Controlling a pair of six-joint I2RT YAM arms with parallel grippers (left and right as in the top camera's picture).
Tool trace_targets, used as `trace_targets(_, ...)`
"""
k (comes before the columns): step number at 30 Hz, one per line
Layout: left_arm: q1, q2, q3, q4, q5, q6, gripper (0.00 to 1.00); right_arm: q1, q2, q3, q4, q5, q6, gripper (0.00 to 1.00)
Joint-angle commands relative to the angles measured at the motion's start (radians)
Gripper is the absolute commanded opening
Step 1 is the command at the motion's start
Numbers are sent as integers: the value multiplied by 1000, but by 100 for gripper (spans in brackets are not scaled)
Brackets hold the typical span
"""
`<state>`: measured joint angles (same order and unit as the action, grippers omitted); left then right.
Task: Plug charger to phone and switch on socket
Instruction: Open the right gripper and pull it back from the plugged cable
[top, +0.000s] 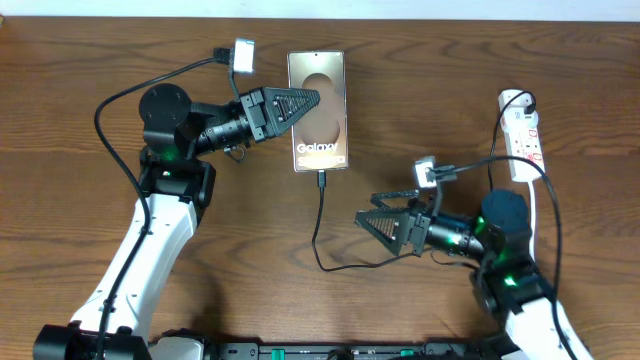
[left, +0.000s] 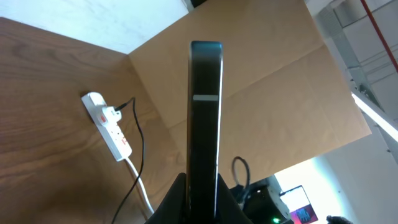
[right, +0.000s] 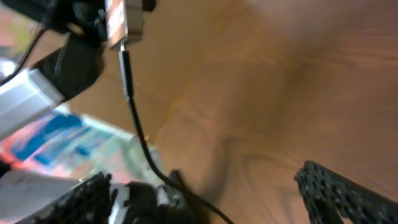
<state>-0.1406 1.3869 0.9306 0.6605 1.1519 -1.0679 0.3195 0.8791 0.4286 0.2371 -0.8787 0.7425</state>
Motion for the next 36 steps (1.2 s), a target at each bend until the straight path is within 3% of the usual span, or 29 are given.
trace_targets(1, 0, -8, 22, 13, 7, 29, 7, 40, -147, 4, -61, 153, -23, 86)
trace_targets(8, 0, -8, 22, 13, 0, 40, 7, 325, -240, 4, -167, 570, -26, 66)
trace_targets(11, 0, -8, 22, 14, 0, 40, 7, 544, -190, 4, -148, 875, -26, 56)
trace_targets(16, 0, -8, 22, 13, 0, 39, 7, 742, -35, 18, -16, 1174, -53, 51)
trace_targets(23, 0, -8, 22, 13, 1, 39, 7, 771, 199, 166, 10, 1240, -142, 43)
trace_targets(31, 0, -8, 22, 13, 1, 44, 7, 771, 213, 225, -2, 1274, -199, 43)
trace_targets(34, 0, -8, 22, 13, 1, 46, 7, 771, 213, 225, -23, 1275, -199, 38)
trace_targets(36, 0, -8, 22, 13, 0, 47, 7, 771, 213, 225, -41, 1274, -198, 29)
